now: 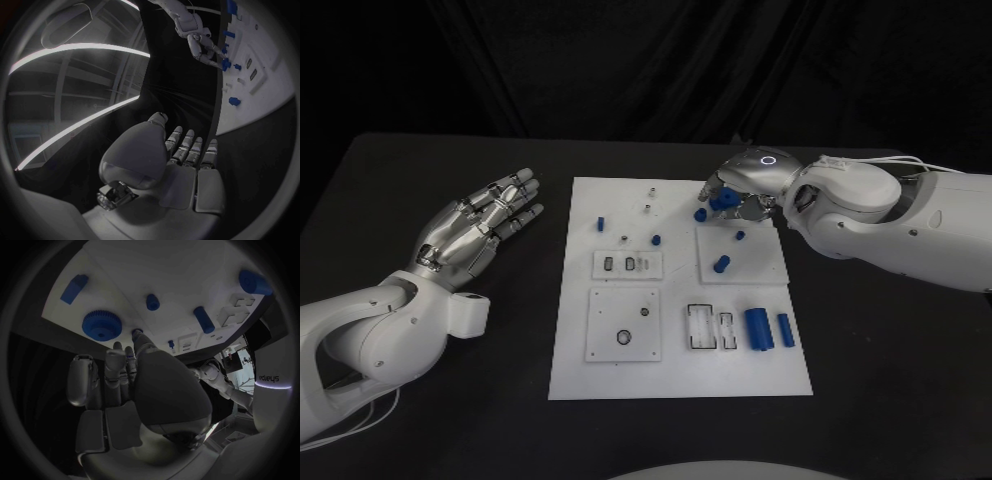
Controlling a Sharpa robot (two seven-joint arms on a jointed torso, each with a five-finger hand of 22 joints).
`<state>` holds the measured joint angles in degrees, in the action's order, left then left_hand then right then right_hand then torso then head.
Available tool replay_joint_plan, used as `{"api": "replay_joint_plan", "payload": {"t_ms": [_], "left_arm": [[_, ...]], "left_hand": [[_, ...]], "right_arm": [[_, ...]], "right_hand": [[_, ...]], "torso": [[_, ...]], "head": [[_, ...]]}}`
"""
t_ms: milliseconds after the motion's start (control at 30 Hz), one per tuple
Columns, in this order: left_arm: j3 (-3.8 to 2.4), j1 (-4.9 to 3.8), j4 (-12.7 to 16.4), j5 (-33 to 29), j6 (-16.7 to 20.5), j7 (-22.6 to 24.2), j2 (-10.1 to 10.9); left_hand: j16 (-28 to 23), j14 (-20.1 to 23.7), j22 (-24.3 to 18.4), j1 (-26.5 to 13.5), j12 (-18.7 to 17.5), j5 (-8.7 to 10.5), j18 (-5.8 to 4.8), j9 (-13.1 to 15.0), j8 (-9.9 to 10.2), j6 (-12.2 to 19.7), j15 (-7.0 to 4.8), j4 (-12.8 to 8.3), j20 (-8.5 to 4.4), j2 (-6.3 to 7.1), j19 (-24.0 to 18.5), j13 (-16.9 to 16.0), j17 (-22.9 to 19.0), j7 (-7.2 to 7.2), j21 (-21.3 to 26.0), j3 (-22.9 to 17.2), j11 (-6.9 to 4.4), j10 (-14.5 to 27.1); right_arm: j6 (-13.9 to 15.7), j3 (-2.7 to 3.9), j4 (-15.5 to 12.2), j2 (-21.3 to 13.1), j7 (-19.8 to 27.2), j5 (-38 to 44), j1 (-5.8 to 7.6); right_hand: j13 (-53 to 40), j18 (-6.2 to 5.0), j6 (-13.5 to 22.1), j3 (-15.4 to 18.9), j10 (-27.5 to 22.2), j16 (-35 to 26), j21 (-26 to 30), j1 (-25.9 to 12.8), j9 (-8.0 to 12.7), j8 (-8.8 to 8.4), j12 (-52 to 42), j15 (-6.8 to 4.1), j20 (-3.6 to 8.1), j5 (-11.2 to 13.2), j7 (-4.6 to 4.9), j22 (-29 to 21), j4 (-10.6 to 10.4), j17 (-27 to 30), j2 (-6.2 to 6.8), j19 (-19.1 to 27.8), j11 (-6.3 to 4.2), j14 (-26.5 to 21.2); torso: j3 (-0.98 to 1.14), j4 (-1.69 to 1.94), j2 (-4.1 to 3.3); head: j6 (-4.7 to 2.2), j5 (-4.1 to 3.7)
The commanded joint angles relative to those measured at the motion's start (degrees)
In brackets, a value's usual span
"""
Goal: Assemble the parts on the task board
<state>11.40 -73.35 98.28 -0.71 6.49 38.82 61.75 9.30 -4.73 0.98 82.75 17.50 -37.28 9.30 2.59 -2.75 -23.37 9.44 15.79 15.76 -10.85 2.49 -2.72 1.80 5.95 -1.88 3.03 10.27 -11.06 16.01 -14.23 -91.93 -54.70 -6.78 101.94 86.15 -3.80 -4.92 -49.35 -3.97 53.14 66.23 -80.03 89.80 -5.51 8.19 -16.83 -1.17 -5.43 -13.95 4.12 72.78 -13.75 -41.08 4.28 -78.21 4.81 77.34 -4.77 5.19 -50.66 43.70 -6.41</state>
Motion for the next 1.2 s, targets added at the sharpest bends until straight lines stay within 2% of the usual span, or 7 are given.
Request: {"api": "replay_joint_plan", "payload": {"t_ms": [33,267,533,667,767,933,1200], "left_arm": [[0.02,-0.08,0.1,0.3,-1.3,16.1,-0.1],[0.10,-0.07,0.0,0.3,-1.6,15.9,-0.3],[0.24,-0.07,-0.1,0.3,-2.2,15.7,-0.6],[0.29,-0.07,-0.2,0.3,-2.5,15.7,-0.6],[0.32,-0.06,-0.3,0.3,-2.6,15.7,-0.7],[0.37,-0.06,-0.6,0.3,-2.9,15.6,-0.8],[0.43,-0.05,-0.9,0.3,-3.1,15.5,-1.0]], "left_hand": [[0.3,0.1,-0.1,0.6,0.3,-0.37,1.00,0.1,0.0,0.0,0.31,-0.1,0.29,-0.04,-0.1,0.0,0.0,0.33,0.4,-0.4,0.33,0.1],[0.4,0.1,-0.1,0.8,0.0,-0.39,0.97,0.0,0.1,0.5,0.46,-0.3,0.38,0.01,-0.1,0.0,0.0,0.26,0.4,-0.6,0.43,0.5],[0.9,-0.2,0.0,1.1,0.2,-0.58,0.96,0.0,0.1,0.3,0.84,-0.5,0.63,0.04,0.2,0.0,0.1,0.19,0.3,-1.0,0.71,0.5],[1.0,-0.2,0.0,1.1,0.2,-0.56,0.96,0.1,0.1,0.2,0.90,-0.5,0.67,0.04,0.2,0.0,0.1,0.20,0.3,-1.0,0.72,0.5],[1.1,-0.2,0.0,1.1,0.3,-0.56,0.96,0.1,0.0,0.1,0.94,-0.5,0.70,0.03,0.3,0.0,0.1,0.21,0.2,-1.1,0.74,0.5],[1.1,-0.3,0.0,1.1,0.3,-0.59,0.96,0.1,0.0,0.1,0.99,-0.5,0.74,0.00,0.3,0.0,0.1,0.25,0.2,-1.1,0.76,0.5],[1.2,-0.3,0.1,1.1,0.3,-0.64,0.94,0.1,0.0,-0.1,1.07,-0.5,0.80,-0.07,0.4,0.0,0.1,0.46,0.2,-1.3,0.77,0.5]], "right_arm": [[2.0,0.04,0.2,0.3,0.7,0.6,-0.34],[3.2,0.04,0.7,1.3,1.3,0.6,-0.76],[3.0,0.04,1.2,2.1,1.5,0.6,-1.05],[2.9,0.04,1.6,2.5,1.7,0.6,-1.10],[2.8,0.04,1.8,2.8,1.8,0.6,-1.18],[2.4,0.04,2.1,3.2,1.9,0.6,-1.50],[1.4,0.04,2.7,3.3,1.3,0.6,-2.06]], "right_hand": [[0.0,0.90,-0.2,-0.5,0.5,0.4,-0.4,0.4,0.0,-0.28,0.5,0.07,0.15,-0.2,0.28,0.1,-0.1,-0.1,0.25,-0.5,0.18,0.5],[0.0,0.98,-0.6,-1.1,1.3,0.8,-0.6,0.7,0.0,-0.40,1.2,0.10,0.14,-0.3,0.94,0.6,-0.2,-1.0,0.34,-0.8,0.23,0.9],[0.0,0.98,-0.5,-1.6,1.7,0.9,-0.6,0.9,0.1,-0.61,1.6,0.14,0.12,-0.4,0.87,0.7,-0.3,-1.1,0.41,-0.8,0.27,0.9],[0.0,0.98,-0.6,-2.1,2.2,0.9,-0.6,1.0,0.1,-0.75,1.9,0.19,0.08,-0.4,0.98,0.7,-0.5,-1.2,0.26,-0.8,0.29,1.0],[0.0,0.99,-1.0,-2.7,3.1,0.9,-0.6,1.0,0.1,-0.77,2.3,0.25,0.03,-0.3,1.12,0.8,-0.7,-1.3,0.27,-0.8,0.26,1.0],[0.0,1.00,-2.0,-3.7,4.9,0.9,-0.6,0.8,0.0,-0.67,3.2,0.32,-0.06,-0.1,1.28,1.0,-1.4,-1.4,0.53,-0.9,0.10,1.0],[0.1,1.02,-4.8,-5.9,7.9,0.7,-0.5,1.1,-0.5,-0.06,5.1,1.27,-0.74,-0.5,1.88,1.2,-2.0,-1.6,1.03,-0.8,0.08,1.1]], "torso": [[0.02,-0.09,-0.05],[-0.02,-0.03,-0.07],[-0.05,0.10,-0.10],[-0.05,-0.17,-0.07],[-0.08,-0.03,-0.07],[-0.06,-0.17,-0.07],[-0.09,-0.06,-0.12]], "head": [[0.14,0.14],[0.32,0.07],[0.51,-0.05],[0.59,0.14],[0.74,0.04],[0.68,0.21],[1.02,0.34]]}}
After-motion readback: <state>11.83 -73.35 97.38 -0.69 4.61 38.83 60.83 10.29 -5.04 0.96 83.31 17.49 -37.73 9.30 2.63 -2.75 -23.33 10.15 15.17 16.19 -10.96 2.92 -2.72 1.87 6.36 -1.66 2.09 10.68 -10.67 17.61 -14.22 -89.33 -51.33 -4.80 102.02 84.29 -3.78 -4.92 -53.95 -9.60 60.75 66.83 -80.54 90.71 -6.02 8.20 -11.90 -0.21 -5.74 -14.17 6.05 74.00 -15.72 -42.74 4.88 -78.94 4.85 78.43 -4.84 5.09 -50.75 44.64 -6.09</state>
